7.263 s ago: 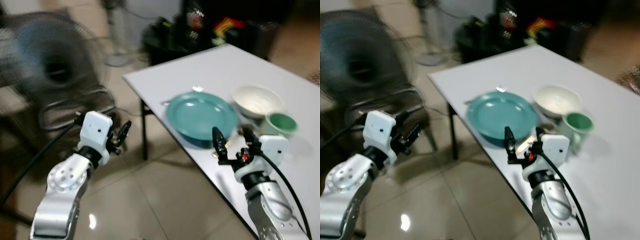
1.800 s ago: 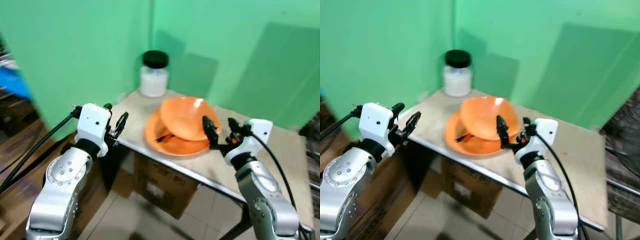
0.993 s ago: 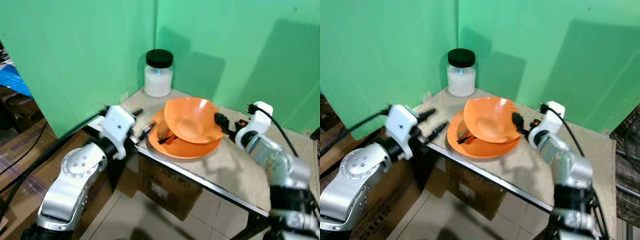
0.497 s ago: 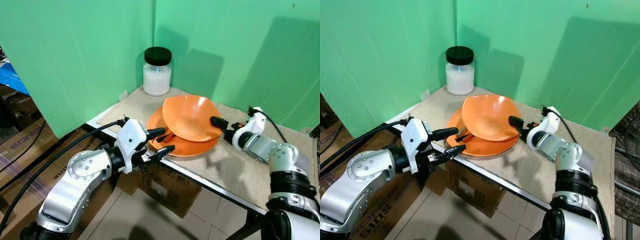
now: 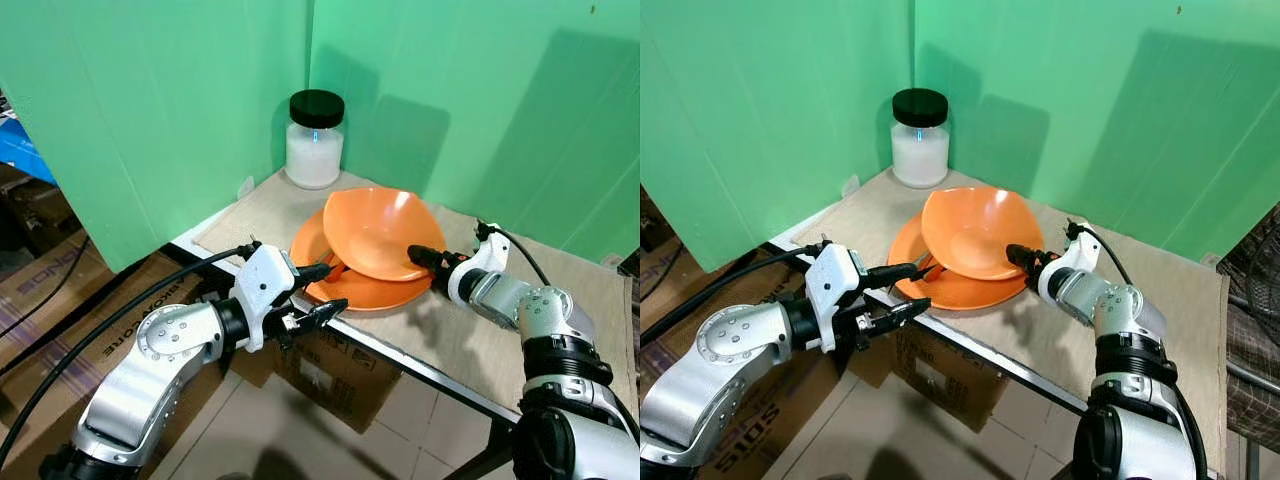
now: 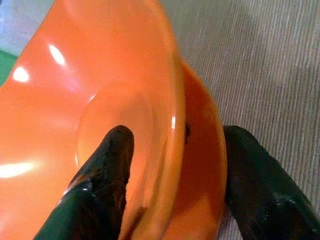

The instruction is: Setting the table

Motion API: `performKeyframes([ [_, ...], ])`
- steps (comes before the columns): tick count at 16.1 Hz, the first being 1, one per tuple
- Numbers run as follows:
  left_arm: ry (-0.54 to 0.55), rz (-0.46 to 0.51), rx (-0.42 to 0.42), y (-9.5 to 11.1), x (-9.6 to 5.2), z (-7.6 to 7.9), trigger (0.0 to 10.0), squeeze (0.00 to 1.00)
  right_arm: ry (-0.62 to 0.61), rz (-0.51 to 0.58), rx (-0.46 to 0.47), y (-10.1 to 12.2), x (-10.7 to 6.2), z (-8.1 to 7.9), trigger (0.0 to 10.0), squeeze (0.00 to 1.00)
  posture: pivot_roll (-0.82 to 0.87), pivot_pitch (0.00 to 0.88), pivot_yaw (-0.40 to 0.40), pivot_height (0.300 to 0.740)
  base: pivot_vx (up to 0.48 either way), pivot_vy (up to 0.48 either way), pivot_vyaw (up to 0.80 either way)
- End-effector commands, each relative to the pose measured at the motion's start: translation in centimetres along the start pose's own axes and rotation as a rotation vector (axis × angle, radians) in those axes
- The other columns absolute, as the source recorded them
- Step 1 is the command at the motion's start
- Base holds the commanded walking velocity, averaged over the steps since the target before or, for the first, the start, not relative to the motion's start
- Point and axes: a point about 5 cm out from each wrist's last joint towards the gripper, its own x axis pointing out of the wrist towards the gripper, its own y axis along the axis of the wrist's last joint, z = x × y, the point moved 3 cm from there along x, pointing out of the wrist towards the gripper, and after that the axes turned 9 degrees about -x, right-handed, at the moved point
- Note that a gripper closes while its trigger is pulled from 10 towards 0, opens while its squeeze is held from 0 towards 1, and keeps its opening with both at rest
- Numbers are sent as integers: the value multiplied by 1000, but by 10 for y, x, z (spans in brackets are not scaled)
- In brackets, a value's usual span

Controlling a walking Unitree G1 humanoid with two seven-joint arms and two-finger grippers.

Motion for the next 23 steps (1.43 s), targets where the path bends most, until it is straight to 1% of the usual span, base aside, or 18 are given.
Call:
performKeyframes([
  [1,-1,-6,17,0,0,1,10000,0,17,32,22,9,0,-5,0,0,71,0,-80,740,0,0,0],
  [9,1,-10,30,0,0,0,10000,0,33,32,63,11,1,-4,0,0,70,0,-81,740,0,0,0],
  [15,11,-3,47,2,2,-6,10000,0,42,78,133,23,-4,-1,0,0,63,0,-71,740,0,0,0],
  [19,21,1,62,3,2,-10,10000,0,41,91,147,26,-6,3,0,0,64,0,-67,740,0,0,0],
  [20,22,2,66,3,2,-10,10000,0,32,96,141,26,-7,5,0,0,66,0,-66,740,0,0,0],
  [22,26,3,74,3,3,-11,10000,0,10,125,97,28,-8,8,0,0,69,0,-65,740,0,0,0],
  [23,29,4,79,4,3,-12,10000,0,4,152,47,30,-9,10,0,0,70,0,-66,740,0,0,0],
])
